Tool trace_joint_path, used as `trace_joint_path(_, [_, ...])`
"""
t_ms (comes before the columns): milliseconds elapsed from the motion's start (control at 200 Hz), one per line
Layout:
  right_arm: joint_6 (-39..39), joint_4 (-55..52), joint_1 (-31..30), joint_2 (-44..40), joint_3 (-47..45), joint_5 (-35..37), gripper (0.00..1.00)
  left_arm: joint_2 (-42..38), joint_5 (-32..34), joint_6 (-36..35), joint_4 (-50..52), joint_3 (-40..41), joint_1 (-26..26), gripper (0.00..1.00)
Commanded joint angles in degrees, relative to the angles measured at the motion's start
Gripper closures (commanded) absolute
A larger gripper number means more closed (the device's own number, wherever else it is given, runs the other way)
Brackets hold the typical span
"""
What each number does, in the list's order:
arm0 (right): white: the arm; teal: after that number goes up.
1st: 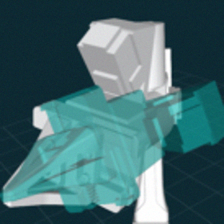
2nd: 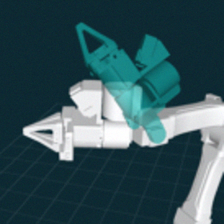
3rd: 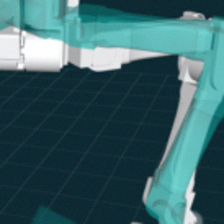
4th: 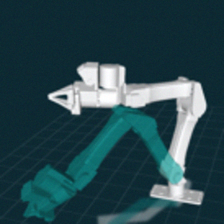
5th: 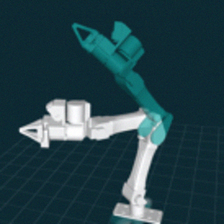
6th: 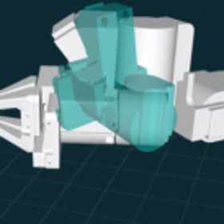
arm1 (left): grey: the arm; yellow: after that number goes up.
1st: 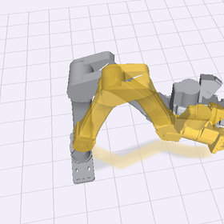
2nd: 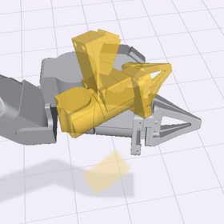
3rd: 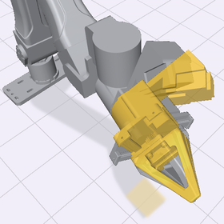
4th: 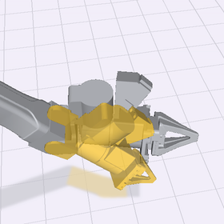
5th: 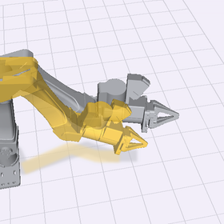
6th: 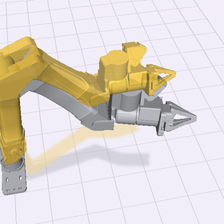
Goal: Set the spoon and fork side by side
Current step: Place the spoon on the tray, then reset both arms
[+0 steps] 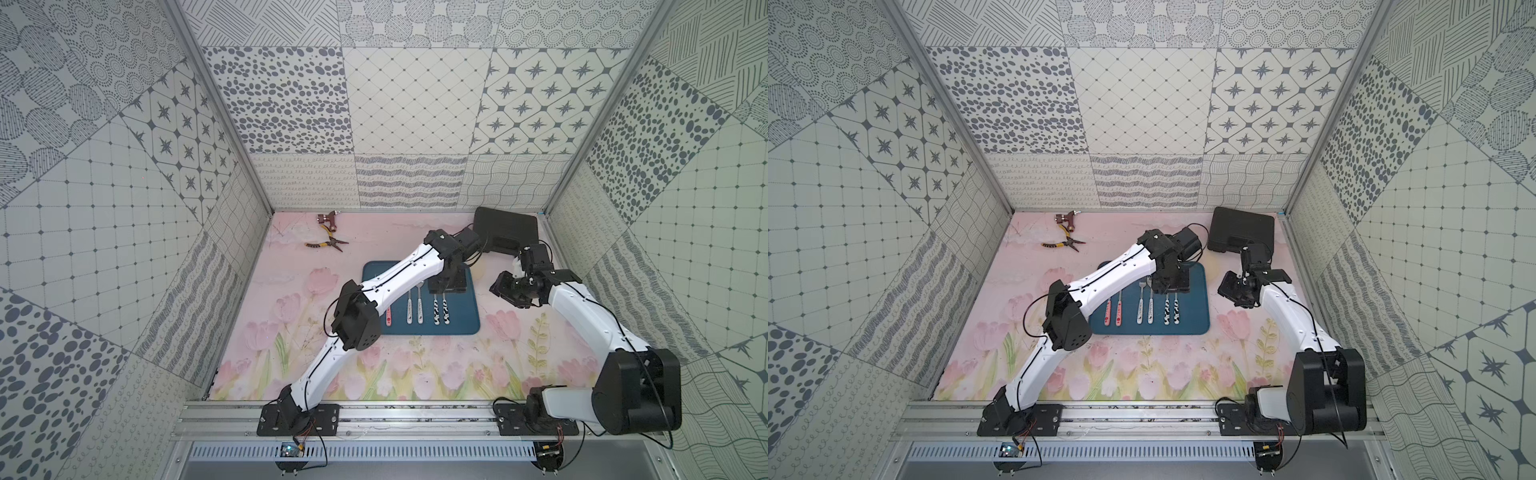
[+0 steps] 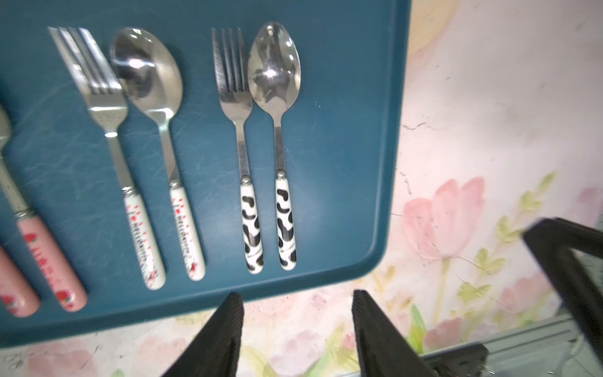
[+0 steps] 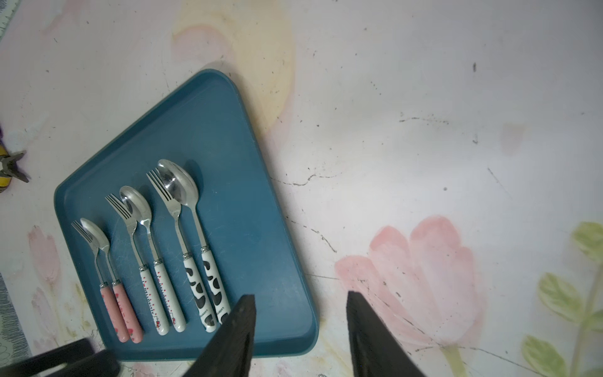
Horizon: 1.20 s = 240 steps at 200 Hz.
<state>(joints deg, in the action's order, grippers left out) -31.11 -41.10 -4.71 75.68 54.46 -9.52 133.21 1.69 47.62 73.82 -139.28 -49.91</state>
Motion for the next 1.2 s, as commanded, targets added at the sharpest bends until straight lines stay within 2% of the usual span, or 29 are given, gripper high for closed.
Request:
trace_joint_path(0, [1.6, 0.0, -0.8, -2.7, 2.9, 2.6, 0.04, -14.1, 9.7, -7.2, 0.1, 6.8, 2.1, 0.01])
trace_joint_path(120, [1.7, -2.8, -1.0, -4.9, 8.0, 7.3, 0.03, -28.6, 14.8, -11.0, -3.8, 20.2, 9.7, 0.01])
trace_joint_path(215, [0.6, -2.8, -0.9, -7.8, 11.0, 12.8, 0.03, -41.9, 19.8, -11.3, -10.1, 34.8, 18.9, 0.01])
trace_joint_path(295, [1.6, -1.5, -0.9, -9.2, 12.8, 17.9, 0.03, -54.0, 23.1, -12.6, -19.5, 49.6, 27.2, 0.01])
trace_joint_path(395, [6.1, 1.3, -0.8, -7.3, 14.1, 19.6, 0.03, -69.3, 16.9, -21.7, -42.0, 71.1, 36.4, 0.01])
trace_joint_path(430, [9.0, 3.7, -0.7, -6.1, 13.6, 18.9, 0.03, -73.8, 17.4, -21.7, -48.6, 77.5, 38.6, 0.01])
trace_joint_path(550, [23.6, 8.2, -0.7, -2.2, 12.8, 14.5, 0.03, -82.5, 15.4, -26.6, -63.0, 92.1, 47.1, 0.01])
trace_joint_path(635, [32.1, 11.0, -0.8, 0.5, 11.8, 12.7, 0.03, -82.6, 13.2, -28.2, -66.1, 97.3, 52.0, 0.01])
trace_joint_path(750, [33.5, 13.6, -0.4, 2.8, 11.2, 13.6, 0.03, -79.6, 10.6, -30.4, -71.1, 105.1, 54.5, 0.01])
trace_joint_path(871, [33.2, 22.4, 0.4, 1.9, 6.1, 12.0, 0.03, -74.6, 10.7, -27.0, -92.3, 116.3, 55.4, 0.01])
trace_joint_path(986, [31.0, 28.5, 3.0, 1.2, 1.8, 10.6, 0.03, -64.2, 8.7, -27.9, -99.8, 117.1, 55.4, 0.01])
trace_joint_path(1111, [30.3, 31.1, 5.9, 2.0, -0.3, 8.4, 0.03, -57.5, 8.6, -29.2, -110.9, 119.4, 55.4, 0.01])
trace_joint_path(1196, [27.2, 39.8, 9.0, 2.2, -5.2, 3.8, 0.03, -55.1, 7.0, -29.7, -111.1, 117.5, 55.4, 0.01])
